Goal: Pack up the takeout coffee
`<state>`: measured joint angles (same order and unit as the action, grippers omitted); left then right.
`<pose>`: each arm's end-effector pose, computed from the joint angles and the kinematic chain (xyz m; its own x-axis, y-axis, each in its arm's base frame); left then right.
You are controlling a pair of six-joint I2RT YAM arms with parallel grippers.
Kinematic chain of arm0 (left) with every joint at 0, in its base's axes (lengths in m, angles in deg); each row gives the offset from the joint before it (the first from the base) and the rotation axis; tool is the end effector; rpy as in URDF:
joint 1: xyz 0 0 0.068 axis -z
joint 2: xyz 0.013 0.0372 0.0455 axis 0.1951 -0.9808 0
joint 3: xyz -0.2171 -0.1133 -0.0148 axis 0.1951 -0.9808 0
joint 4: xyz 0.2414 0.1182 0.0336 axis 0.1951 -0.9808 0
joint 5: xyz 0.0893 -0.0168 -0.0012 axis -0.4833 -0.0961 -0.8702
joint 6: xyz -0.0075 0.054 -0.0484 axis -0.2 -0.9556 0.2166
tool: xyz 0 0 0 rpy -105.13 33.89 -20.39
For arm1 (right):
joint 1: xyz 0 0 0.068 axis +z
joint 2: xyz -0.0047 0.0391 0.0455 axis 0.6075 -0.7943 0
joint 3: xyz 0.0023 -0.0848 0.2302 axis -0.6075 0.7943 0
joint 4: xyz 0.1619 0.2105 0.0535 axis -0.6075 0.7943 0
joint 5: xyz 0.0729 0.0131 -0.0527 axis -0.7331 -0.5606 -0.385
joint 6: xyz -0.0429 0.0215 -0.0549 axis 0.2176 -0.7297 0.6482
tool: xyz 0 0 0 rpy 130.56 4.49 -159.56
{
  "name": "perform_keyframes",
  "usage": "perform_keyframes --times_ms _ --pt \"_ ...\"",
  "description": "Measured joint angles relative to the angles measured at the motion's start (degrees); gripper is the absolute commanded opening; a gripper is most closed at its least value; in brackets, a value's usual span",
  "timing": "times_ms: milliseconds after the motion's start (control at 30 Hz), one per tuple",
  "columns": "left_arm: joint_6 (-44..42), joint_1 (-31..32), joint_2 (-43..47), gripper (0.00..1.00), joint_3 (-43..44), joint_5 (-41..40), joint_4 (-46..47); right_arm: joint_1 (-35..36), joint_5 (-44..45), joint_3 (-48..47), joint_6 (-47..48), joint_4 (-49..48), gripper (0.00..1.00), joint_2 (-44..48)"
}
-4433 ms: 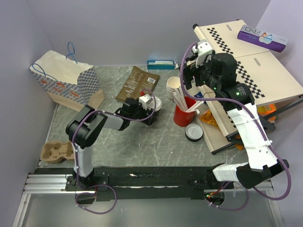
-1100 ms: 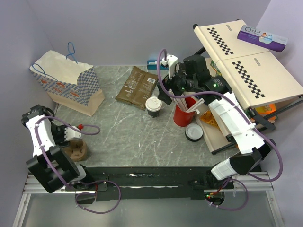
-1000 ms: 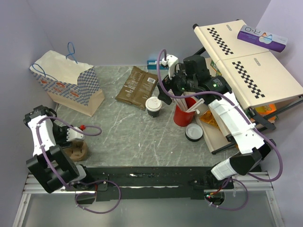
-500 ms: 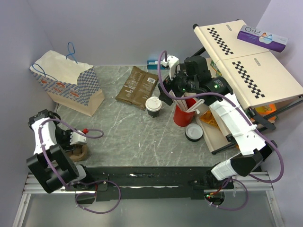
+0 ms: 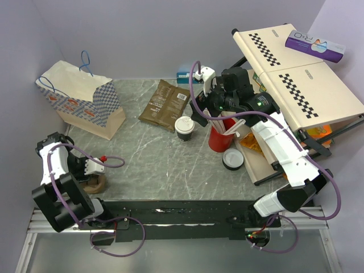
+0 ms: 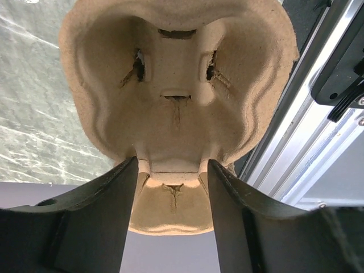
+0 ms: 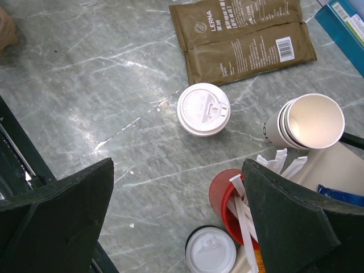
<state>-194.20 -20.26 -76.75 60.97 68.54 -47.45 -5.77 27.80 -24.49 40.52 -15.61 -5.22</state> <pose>0.1767 0.1028 0.1664 -0.1658 0.9818 -0.0926 0.9862 0.1652 -0.0141 0.2688 0.1873 0.4116 -0.2411 -0.4581 -0.8556 -0.8154 0.5737 -0.0773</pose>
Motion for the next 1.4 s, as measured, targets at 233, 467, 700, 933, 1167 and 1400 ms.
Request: perform_keyframes --times_ms 233,467,700,933,1167,1400 --pt "-0.2 0.07 -0.09 0.54 -1.68 -0.63 1.53 0.0 0.15 0.02 0.11 -0.02 0.99 0.0" --pt "-0.85 0.17 -0.09 0.37 -1.66 -1.03 1.68 0.11 0.46 0.11 0.17 0.0 1.0 0.0" --pt "-0.85 0.2 -0.07 0.1 2.82 -2.12 -2.45 0.11 0.55 0.61 0.31 -0.13 1.0 0.02" --pt "-0.87 0.2 0.31 0.01 3.72 -4.07 -3.32 0.11 0.39 1.29 0.26 -0.15 0.99 0.02" --pt "6.84 0.52 -3.52 0.01 7.13 0.24 -4.72 0.11 0.37 1.68 0.11 -0.2 1.0 0.02" --pt "16.11 4.94 -2.03 0.01 8.61 1.81 -4.24 0.11 0.31 1.92 0.07 -0.39 0.99 0.02"
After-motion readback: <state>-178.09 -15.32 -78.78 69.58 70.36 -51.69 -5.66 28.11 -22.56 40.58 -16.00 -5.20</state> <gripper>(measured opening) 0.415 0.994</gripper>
